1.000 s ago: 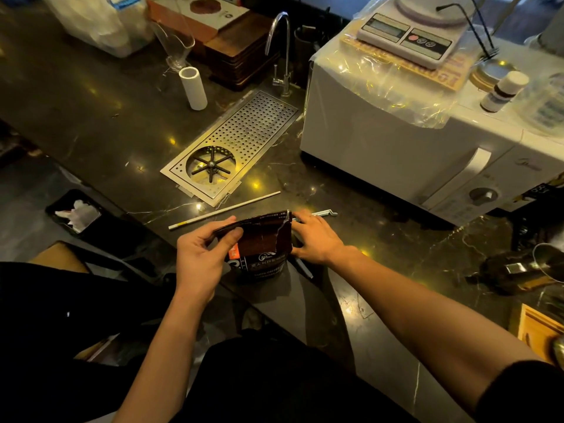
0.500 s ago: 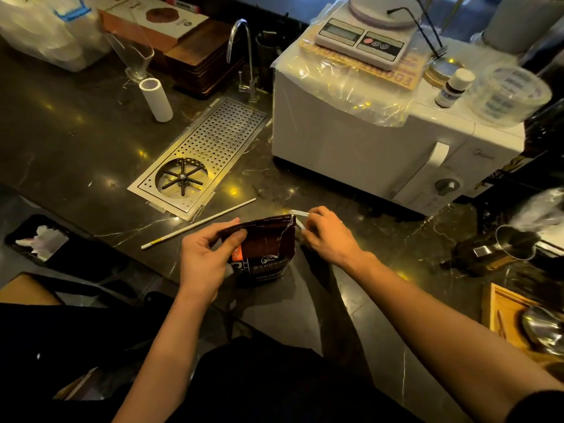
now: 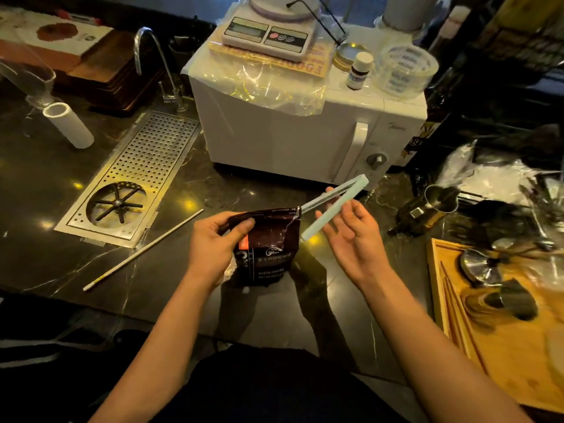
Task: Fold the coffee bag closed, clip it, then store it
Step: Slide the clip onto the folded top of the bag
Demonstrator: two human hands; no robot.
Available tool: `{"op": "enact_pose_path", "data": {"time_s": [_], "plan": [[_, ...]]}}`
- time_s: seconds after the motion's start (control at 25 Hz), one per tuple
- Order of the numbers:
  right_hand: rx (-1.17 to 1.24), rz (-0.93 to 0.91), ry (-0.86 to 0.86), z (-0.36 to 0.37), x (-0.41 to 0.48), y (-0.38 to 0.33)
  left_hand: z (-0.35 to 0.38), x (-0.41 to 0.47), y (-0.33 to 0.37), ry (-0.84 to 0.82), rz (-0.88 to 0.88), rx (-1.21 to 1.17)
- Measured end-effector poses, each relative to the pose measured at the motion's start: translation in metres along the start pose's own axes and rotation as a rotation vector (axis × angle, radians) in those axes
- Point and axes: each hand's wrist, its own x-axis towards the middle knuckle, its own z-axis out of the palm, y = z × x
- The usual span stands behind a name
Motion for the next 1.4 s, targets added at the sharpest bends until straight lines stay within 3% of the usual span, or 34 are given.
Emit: {"op": "enact_pose_path", "data": {"time_s": [0.16, 0.24, 0.4, 0.72, 1.0, 1.4], "plan": [[0.241, -0.042, 0.069, -0.004, 0.002, -0.007, 0.024, 0.008, 0.003, -0.065, -0.019, -0.022], [0.245, -0.032, 0.091, -0.007, 0.003, -0.004, 0.034, 0.01, 0.004, -0.076, -0.043, -0.04], [0.116, 0.004, 0.164, -0.015, -0.006, 0.018, 0.048, 0.011, 0.004, -0.104, -0.067, -0.033], [-0.15, -0.101, 0.21, -0.025, -0.012, 0.036, 0.048, 0.012, 0.003, -0.112, -0.078, -0.024], [-0.255, -0.121, 0.156, -0.021, -0.013, 0.031, 0.048, 0.011, -0.002, -0.055, -0.039, 0.017], [-0.686, -0.163, -0.029, -0.023, -0.01, 0.019, 0.046, 0.013, -0.006, -0.059, -0.004, 0.079]]}}
